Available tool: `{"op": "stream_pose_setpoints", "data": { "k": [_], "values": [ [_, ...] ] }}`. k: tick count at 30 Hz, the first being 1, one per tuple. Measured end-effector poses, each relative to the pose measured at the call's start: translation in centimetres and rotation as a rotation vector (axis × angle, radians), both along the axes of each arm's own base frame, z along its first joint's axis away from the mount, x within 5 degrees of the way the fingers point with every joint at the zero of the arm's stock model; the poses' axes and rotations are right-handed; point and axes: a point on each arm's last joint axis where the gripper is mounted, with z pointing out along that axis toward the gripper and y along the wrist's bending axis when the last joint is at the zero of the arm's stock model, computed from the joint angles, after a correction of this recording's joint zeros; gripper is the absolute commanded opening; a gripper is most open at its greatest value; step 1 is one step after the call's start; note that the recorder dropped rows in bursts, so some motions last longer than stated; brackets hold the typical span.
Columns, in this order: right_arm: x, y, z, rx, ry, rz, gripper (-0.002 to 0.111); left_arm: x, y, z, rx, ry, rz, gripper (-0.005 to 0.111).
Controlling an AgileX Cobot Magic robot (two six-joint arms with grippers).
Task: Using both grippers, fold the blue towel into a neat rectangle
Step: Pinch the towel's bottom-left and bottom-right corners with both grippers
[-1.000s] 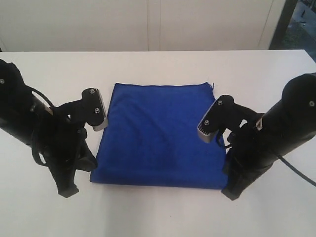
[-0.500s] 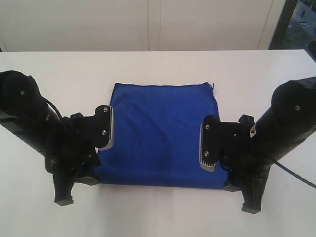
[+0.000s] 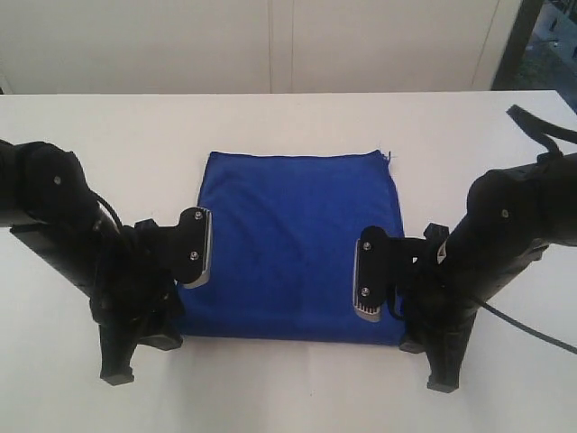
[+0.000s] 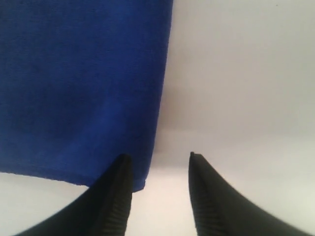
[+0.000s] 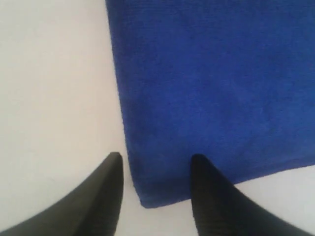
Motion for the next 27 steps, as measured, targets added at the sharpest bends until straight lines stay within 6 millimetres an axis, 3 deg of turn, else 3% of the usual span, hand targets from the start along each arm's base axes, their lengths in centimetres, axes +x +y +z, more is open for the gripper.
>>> {"op": "stream_pose_setpoints", "data": {
  "k": [5,13,16,22,27],
  "values": [
    [0.1,0.0,-0.2,-0.001,-0.001,-0.001,0.032,0.1,-0.1,-0.8,0.015,0.024,-0.002,0.035],
    [0.1,0.0,-0.3,-0.003,0.006,-0.001,0.001,0.1,-0.2,-1.3,0.013,0.044,0.011,0.013],
    [0.0,0.0,-0.4,-0.004,0.011,0.000,0.000,0.1,-0.2,-1.3,0.013,0.045,0.011,0.000],
    [0.0,0.0,-0.1,-0.002,0.008,0.000,0.000,0.1,-0.2,-1.3,0.011,0.048,0.020,0.000],
    [-0.3,-0.1,1.6,0.016,-0.043,0.001,0.000,-0.1,-0.1,-0.7,0.000,0.065,0.058,0.000]
  ]
}}
